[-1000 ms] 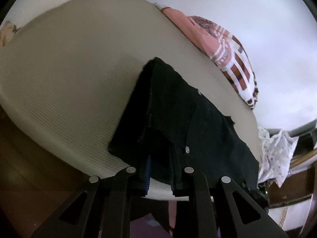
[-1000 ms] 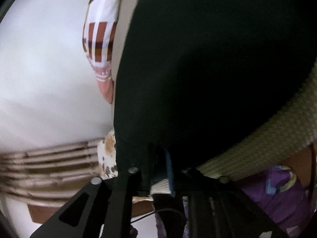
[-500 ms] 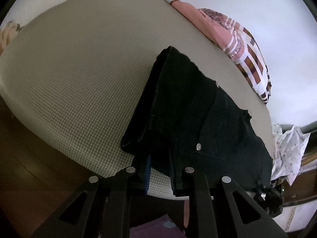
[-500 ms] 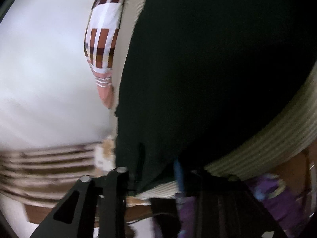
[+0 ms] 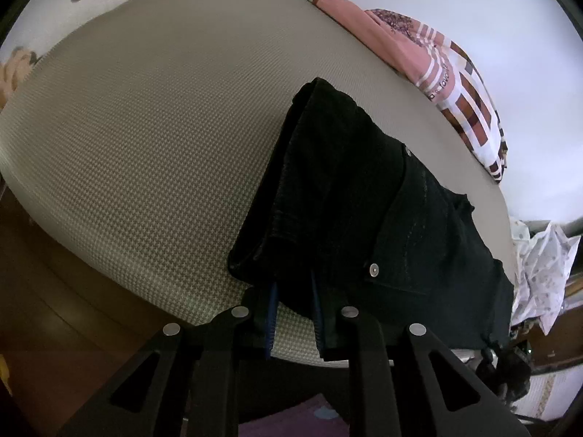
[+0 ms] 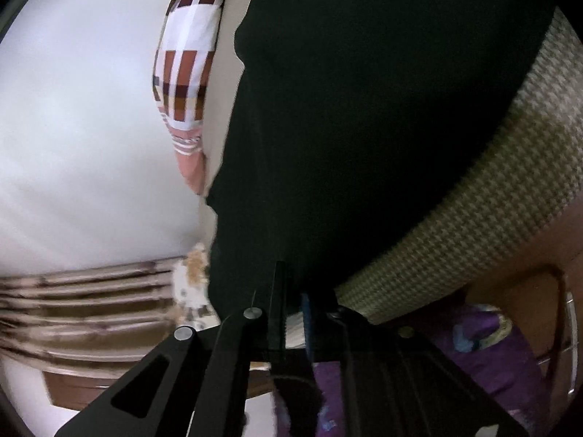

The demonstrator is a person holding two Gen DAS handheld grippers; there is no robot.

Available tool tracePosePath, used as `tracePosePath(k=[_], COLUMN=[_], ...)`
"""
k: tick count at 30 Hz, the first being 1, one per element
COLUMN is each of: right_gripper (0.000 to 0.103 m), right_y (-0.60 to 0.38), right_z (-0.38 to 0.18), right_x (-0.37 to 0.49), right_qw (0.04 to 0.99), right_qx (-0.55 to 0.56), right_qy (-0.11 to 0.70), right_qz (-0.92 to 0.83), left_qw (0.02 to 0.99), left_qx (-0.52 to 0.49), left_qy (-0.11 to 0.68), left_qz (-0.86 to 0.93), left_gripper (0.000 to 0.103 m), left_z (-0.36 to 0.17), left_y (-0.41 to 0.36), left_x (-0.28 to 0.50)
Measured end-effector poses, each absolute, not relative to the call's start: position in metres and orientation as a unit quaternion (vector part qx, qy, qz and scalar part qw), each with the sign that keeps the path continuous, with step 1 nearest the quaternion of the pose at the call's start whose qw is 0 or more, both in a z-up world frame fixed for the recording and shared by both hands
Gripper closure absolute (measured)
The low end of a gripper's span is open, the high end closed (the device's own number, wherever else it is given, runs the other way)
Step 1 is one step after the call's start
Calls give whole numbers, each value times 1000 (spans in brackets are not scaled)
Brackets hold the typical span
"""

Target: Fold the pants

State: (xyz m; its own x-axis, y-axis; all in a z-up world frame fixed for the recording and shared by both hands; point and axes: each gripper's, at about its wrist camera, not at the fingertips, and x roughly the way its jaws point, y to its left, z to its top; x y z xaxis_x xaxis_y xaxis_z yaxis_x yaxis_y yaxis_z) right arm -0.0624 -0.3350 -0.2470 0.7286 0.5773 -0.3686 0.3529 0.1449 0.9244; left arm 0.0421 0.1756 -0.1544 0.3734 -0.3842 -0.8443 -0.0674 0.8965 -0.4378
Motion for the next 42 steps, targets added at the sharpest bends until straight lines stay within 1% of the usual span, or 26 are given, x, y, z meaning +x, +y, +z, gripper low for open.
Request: tracePosePath(k=[1,2,4,5,8,10,13,18,27,31,36,38,40,42], right_gripper=[85,82,82,85,91,95,97,98,98,99,100,100,100,99], right_y=[-342,-351,-377,-392,-440,-470,-510,-530,-541,-539,-536,-541,-547,-549], right_z=[-247,-247,-248,-249,-245,-236,-237,-238,-256,-233,-222,-231,-247,-250], right_x=[-65,-70,-82,-88,-109,-125,-152,-167,-174,-166,-183,-193,-197,-199], right_qw=[666,667,670,674,689,711,708,720,693,733,745,737,716,713], right_qx=[654,659,674,677,679,660,665,650,696,633,616,625,664,670], right_qy=[352,341,308,293,252,234,203,201,162,209,207,204,175,169], right_qz=[78,67,41,27,-23,-68,-119,-133,-100,-135,-152,-156,-126,-119], left_qw=[802,802,801,801,801,800,801,800,800,800,801,804,804,804], left_qx=[-206,-206,-206,-206,-207,-208,-206,-200,-197,-196,-193,-185,-183,-184], left_qy=[552,552,553,553,553,554,555,559,560,560,559,558,558,558], left_qz=[-98,-98,-98,-98,-98,-97,-96,-92,-88,-88,-89,-90,-91,-92], left_gripper=[84,84,84,83,82,82,82,82,81,81,81,81,81,81], left_z=[-154,-155,-154,-154,-155,-156,-156,-155,-154,-153,-154,-154,-154,-154], left_y=[176,176,176,176,177,176,176,173,172,172,171,169,169,169], left_x=[42,43,43,43,43,43,43,44,44,45,46,46,46,46])
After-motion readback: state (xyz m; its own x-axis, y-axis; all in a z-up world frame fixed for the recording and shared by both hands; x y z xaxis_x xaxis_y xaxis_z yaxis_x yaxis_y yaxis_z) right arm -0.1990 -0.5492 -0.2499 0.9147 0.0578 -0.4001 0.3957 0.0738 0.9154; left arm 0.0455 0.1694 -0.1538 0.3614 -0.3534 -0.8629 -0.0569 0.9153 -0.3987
